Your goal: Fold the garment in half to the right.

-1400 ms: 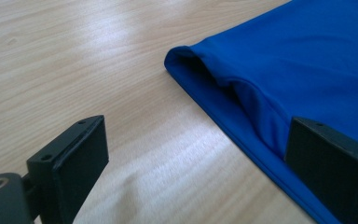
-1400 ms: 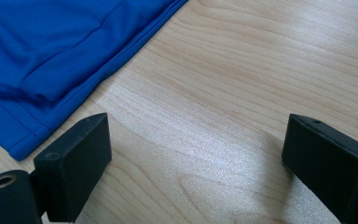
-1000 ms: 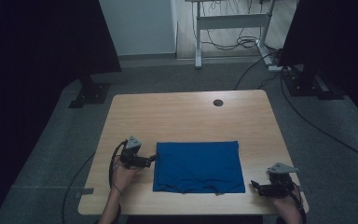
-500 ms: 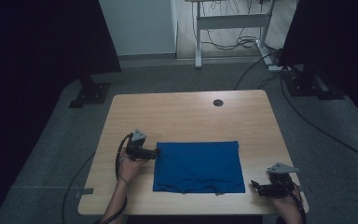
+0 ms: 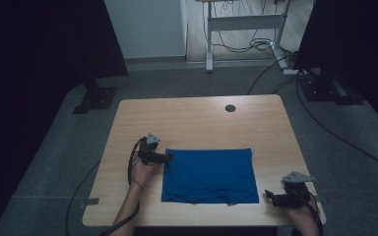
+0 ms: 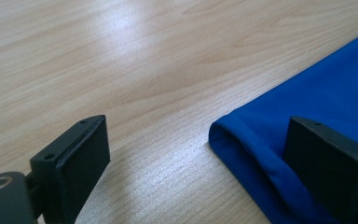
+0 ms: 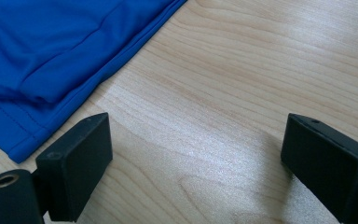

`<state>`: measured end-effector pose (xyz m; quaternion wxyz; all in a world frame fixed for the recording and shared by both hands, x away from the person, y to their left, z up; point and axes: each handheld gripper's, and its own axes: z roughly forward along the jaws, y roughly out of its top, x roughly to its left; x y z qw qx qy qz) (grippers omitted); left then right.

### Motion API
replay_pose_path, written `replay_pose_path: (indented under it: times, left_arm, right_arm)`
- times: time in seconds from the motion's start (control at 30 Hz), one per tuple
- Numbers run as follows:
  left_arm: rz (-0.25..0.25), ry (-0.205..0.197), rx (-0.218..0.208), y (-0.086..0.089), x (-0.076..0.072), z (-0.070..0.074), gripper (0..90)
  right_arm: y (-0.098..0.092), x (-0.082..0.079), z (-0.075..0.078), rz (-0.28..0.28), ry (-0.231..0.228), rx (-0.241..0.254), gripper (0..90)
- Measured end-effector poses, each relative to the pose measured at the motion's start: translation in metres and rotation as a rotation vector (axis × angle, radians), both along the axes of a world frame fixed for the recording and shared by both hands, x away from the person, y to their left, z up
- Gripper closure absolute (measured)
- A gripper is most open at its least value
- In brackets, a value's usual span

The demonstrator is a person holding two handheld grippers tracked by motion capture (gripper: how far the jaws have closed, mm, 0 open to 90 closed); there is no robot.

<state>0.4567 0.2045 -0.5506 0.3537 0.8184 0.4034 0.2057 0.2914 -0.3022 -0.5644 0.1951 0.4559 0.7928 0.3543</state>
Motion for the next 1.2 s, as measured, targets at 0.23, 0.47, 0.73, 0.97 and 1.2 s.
replay_pose_path:
  times: [0.23,0.47,0.73,0.97,1.2]
  left_arm:
    - [0.019,0.044,-0.039,0.005,0.001,-0.003,7.0]
    - [0.021,0.047,-0.040,0.009,-0.006,-0.003,7.5]
    - [0.014,0.049,-0.044,0.010,-0.007,-0.003,7.6]
    - [0.011,0.049,-0.043,0.012,-0.010,-0.003,7.8]
    - [0.003,0.049,-0.044,0.012,-0.010,-0.003,7.9]
  right_arm:
    - [0.001,0.000,0.000,-0.008,0.000,0.000,8.5]
    - [0.001,0.000,0.000,-0.008,0.000,0.001,8.3]
    - [0.013,0.000,0.004,0.029,-0.004,-0.008,9.0]
    - [0.023,0.002,0.007,0.071,-0.006,0.003,8.7]
    - [0.035,0.004,0.009,0.113,-0.007,0.019,8.4]
